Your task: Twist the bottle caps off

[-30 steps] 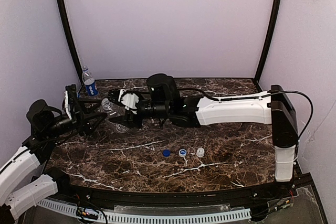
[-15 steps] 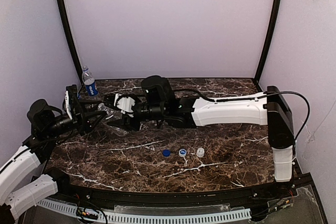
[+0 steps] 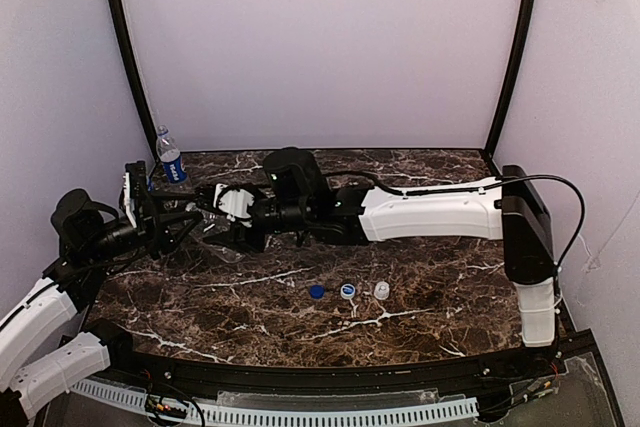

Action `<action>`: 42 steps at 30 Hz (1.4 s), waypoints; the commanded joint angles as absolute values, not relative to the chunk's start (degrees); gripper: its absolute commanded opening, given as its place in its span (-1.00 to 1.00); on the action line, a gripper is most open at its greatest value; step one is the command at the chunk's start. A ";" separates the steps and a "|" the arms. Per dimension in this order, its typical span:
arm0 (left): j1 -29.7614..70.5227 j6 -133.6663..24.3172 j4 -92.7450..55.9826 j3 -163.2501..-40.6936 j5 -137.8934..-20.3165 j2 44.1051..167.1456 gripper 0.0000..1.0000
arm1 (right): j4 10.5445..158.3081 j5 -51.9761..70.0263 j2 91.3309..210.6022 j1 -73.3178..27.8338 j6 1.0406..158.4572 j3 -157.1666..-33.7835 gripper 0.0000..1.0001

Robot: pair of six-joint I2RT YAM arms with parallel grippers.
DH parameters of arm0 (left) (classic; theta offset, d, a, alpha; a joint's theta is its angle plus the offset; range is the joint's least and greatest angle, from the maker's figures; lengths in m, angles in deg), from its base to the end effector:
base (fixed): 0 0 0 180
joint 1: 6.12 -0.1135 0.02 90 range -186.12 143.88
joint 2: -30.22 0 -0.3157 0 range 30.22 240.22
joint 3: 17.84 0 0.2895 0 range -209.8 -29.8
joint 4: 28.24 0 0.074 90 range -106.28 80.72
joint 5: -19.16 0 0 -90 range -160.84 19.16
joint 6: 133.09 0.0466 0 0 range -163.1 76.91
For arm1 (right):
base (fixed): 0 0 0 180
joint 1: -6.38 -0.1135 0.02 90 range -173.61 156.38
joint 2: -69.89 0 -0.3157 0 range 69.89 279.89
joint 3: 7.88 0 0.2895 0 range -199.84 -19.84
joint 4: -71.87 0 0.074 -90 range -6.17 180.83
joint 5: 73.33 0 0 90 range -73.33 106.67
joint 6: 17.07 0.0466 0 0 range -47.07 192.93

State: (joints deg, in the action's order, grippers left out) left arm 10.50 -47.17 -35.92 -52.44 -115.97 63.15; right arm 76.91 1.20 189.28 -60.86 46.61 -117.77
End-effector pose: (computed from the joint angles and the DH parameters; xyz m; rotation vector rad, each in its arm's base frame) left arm 0.1341 -0.0745 0.3109 0.8096 1.2779 -0.8430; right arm 0.2112 0.5356 0.3109 -1.4975 1.1375 0.7438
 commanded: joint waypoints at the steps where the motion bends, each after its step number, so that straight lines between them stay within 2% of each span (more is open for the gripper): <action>1: 10.67 -47.48 -36.12 -52.87 -117.24 62.71 -0.23 | 74.75 1.96 189.82 -61.20 46.61 -119.07 -0.43; 4: 10.67 -47.62 -35.84 -52.62 -117.31 62.72 -0.29 | 74.43 2.01 189.46 -61.20 46.79 -118.77 -0.43; 6: 10.69 -47.77 -35.65 -52.61 -117.19 62.88 -0.40 | 74.20 2.13 189.31 -61.20 46.74 -118.63 -0.44; 10: 10.68 -48.26 -35.25 -52.77 -116.52 63.08 -0.90 | 74.16 2.12 189.37 -61.20 47.03 -118.80 -0.39; 11: 10.67 -48.58 -35.04 -52.85 -115.87 63.13 -0.95 | 74.12 2.35 189.43 -61.15 47.11 -118.78 -0.32; 13: 10.62 -49.83 -34.59 -53.10 -112.66 63.29 -0.98 | 73.95 3.72 189.38 -61.20 47.18 -118.55 -0.15; 17: 9.76 -52.35 -33.53 -54.00 -103.18 64.19 -0.99 | 71.81 10.30 188.50 -60.75 48.23 -117.01 0.63; 20: 8.38 -50.93 -32.53 -55.91 -96.30 67.15 -0.99 | 70.60 14.82 187.23 -59.61 50.55 -115.56 0.95; 23: 7.23 -46.73 -33.48 -58.37 -79.69 71.28 -0.99 | 67.79 16.43 184.55 -57.96 52.34 -111.36 0.97; 25: 5.15 -45.72 -36.29 -59.37 -73.18 75.59 -0.99 | 66.04 16.27 182.61 -56.74 52.44 -108.19 0.97; 28: 0.95 -48.34 -40.87 -60.58 -72.51 83.58 -0.99 | 64.82 14.96 180.63 -55.01 51.83 -104.97 0.97; 34: 0.47 -51.80 -46.11 -63.87 -74.66 95.72 -0.99 | 63.07 13.19 180.59 -51.15 49.63 -102.89 0.97; 42: -0.62 -54.48 -48.09 -68.29 -74.64 104.59 -0.99 | 63.51 10.27 183.71 -47.64 49.93 -105.14 0.97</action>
State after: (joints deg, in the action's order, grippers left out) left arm 0.38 -52.44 -44.68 -65.79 -75.42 102.73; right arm 65.66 12.09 181.87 -48.60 50.28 -103.91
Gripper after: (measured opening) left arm 0.274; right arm 0.986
